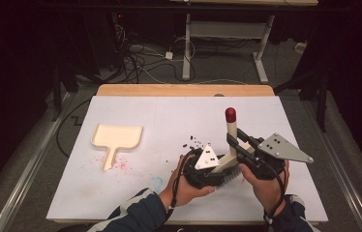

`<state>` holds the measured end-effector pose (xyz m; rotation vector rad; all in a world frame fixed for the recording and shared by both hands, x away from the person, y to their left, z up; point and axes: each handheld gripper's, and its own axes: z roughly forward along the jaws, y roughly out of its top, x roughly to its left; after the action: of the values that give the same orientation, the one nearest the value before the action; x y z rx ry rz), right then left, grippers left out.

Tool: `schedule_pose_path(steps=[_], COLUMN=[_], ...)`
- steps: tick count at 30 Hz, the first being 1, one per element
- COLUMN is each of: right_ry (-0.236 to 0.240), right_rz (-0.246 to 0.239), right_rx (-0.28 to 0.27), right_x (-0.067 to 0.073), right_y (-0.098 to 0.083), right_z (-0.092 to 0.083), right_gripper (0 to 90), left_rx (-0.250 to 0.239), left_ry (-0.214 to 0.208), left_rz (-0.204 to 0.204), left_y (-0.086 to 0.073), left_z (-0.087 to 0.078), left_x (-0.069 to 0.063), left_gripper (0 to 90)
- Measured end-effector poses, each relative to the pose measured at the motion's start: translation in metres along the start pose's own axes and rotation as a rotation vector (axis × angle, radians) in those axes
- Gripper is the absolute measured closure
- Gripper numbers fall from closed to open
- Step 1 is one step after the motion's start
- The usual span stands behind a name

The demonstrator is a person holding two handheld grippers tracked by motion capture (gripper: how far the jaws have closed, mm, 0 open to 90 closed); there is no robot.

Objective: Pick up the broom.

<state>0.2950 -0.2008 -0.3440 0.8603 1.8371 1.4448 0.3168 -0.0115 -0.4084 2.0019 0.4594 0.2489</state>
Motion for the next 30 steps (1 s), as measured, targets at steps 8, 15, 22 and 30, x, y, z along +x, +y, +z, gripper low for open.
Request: schedule_pose_path(steps=[8,15,22,30], right_ry=[0.131,0.36,0.541,0.725], right_rz=[-0.026,-0.163,-0.295,-0.348], right_rx=[-0.007,0.069,0.272,0.395], right_x=[-0.01,-0.021,-0.022,-0.003], right_y=[0.002,0.002,-0.023,-0.051], right_z=[-0.005,-0.007,0.009,0.035], right_gripper=[66.9,50.8,41.3,51.5], left_rx=[0.039,0.084,0.124,0.164], left_ry=[-0.052,-0.081,-0.171,-0.246], left_rz=[0.05,0.126,0.191,0.233], left_y=[-0.003,-0.009,-0.023,-0.033], left_z=[-0.023,-0.042,-0.064,-0.066], left_x=[0.02,0.027,0.028,0.024], left_gripper=[64.5,65.4,65.3,65.2])
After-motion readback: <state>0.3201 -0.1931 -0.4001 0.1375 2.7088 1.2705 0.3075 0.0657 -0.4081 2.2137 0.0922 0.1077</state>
